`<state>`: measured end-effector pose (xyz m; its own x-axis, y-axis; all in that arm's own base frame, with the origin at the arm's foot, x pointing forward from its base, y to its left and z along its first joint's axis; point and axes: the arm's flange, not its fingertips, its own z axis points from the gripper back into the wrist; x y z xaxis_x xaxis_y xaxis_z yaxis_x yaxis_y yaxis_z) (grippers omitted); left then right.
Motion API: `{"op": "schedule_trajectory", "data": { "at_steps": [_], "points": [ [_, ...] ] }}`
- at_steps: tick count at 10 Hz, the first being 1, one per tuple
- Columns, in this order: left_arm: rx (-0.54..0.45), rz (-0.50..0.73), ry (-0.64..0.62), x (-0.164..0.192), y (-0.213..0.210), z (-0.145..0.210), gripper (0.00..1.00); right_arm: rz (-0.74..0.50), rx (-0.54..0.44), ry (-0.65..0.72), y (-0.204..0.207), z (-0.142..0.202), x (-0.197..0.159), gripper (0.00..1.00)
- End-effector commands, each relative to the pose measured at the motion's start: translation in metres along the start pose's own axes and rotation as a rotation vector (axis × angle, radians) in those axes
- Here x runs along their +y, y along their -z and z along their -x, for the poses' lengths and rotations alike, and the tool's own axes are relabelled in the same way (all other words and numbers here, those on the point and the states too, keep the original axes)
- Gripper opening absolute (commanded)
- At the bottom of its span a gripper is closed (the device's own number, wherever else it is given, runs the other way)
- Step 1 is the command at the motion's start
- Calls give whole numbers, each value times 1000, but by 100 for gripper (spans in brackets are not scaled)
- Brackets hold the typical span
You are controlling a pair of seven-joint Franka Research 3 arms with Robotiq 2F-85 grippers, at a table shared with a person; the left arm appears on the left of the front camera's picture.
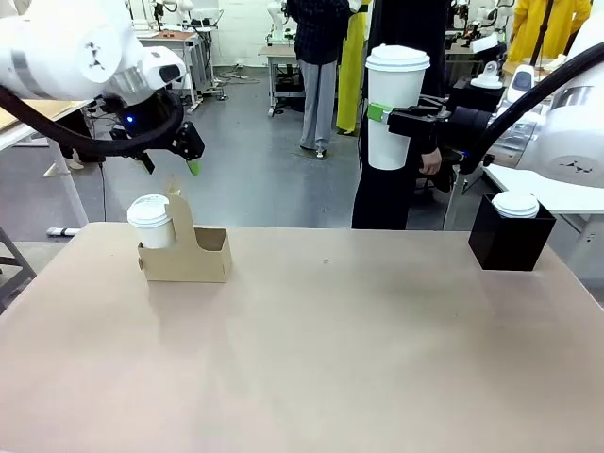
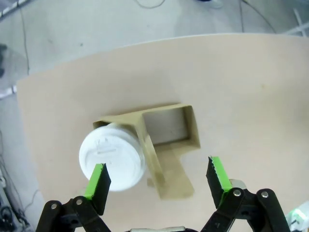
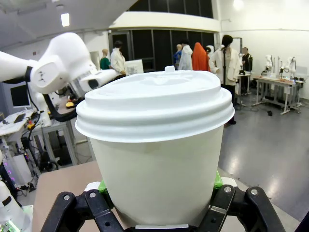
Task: Pour a drink into a cup and package it in a carrier.
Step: Position the Cup Carrier in the center of the table.
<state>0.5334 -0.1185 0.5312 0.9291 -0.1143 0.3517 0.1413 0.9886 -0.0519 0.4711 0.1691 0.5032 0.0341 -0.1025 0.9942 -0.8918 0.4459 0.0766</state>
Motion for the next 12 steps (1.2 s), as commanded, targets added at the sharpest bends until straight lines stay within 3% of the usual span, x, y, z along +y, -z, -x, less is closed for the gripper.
{"op": "schedule_trajectory", "data": {
  "at_steps": [1, 3, 4, 5, 6, 7, 9, 10, 11, 12],
  "points": [
    [50, -41, -79, 0, 7, -11, 100, 3, -5, -4, 4, -7, -1, 81],
    [71, -61, -141, 14, 23, -14, 100, 3, -5, -4, 4, -7, -1, 81],
    [50, -71, -145, 15, 26, -15, 89, 3, -5, -4, 4, -7, -1, 81],
    [36, -84, -140, 12, 23, -14, 43, 3, -5, -4, 4, -7, -1, 81],
    [37, -93, -128, 9, 22, -14, 31, 3, -5, -4, 4, -7, -1, 81],
    [48, -94, -123, 8, 21, -14, 0, 3, -5, -4, 4, -7, -1, 81],
    [83, -89, -127, 8, 25, -15, 0, 3, -5, -4, 4, -7, -1, 81],
    [86, -94, -128, 8, 26, -15, 6, 3, -5, -4, 4, -7, -1, 81],
    [90, -92, -126, 8, 28, -16, 0, 3, -5, -4, 4, -7, -1, 81],
    [92, -87, -126, 9, 31, -15, 0, 3, -5, -4, 4, -7, -1, 81]
  ]
}}
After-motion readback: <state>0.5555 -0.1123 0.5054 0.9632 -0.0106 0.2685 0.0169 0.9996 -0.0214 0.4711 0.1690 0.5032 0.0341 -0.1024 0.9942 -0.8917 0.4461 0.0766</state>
